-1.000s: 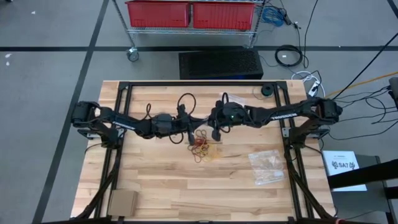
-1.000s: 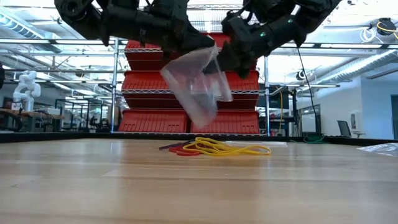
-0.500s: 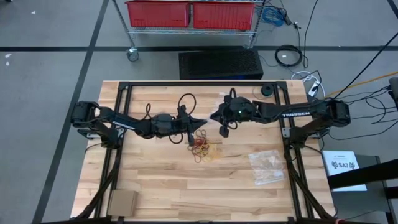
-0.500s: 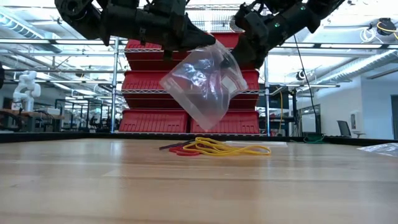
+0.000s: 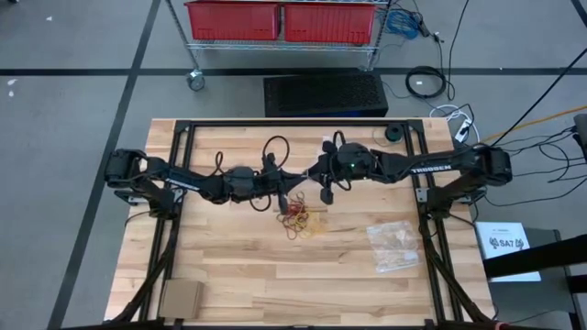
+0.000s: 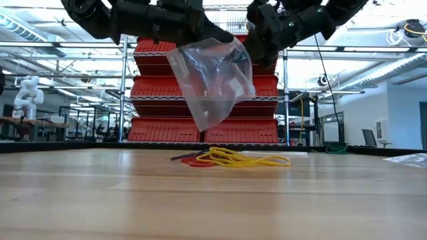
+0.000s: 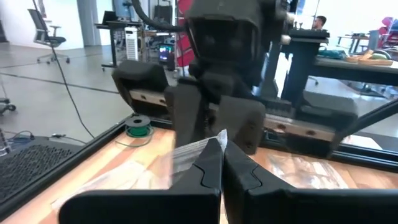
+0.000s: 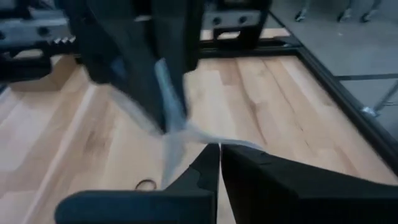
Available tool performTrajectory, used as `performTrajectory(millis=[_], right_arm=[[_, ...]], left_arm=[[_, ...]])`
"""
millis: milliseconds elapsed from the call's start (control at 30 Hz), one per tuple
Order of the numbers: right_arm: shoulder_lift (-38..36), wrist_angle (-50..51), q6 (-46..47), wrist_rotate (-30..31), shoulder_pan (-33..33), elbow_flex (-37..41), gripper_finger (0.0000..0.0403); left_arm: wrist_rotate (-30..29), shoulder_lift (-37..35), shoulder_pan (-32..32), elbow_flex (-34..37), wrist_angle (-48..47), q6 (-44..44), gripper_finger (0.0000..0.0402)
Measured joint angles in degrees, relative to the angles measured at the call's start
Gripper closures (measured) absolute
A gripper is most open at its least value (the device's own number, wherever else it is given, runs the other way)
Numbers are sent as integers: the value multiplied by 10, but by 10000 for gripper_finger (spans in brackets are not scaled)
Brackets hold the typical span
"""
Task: Sort rubber bands
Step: Open the top left transparent zip bag
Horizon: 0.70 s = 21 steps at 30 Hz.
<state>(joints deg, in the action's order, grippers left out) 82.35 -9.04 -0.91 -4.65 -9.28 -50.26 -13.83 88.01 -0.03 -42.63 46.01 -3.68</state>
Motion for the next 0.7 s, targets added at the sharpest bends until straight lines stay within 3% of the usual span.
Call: performTrajectory(millis=[433, 567, 700], right_arm=[[45, -64, 32, 3, 17, 0, 399], [50, -59, 28, 21, 14, 0, 362], [52, -58, 46, 28, 13, 0, 290]], left_arm=[[-33, 0, 0, 0, 13, 11, 402], [-29, 0, 0, 0, 13, 11, 402], [-26, 0, 0, 0, 11, 10, 402]])
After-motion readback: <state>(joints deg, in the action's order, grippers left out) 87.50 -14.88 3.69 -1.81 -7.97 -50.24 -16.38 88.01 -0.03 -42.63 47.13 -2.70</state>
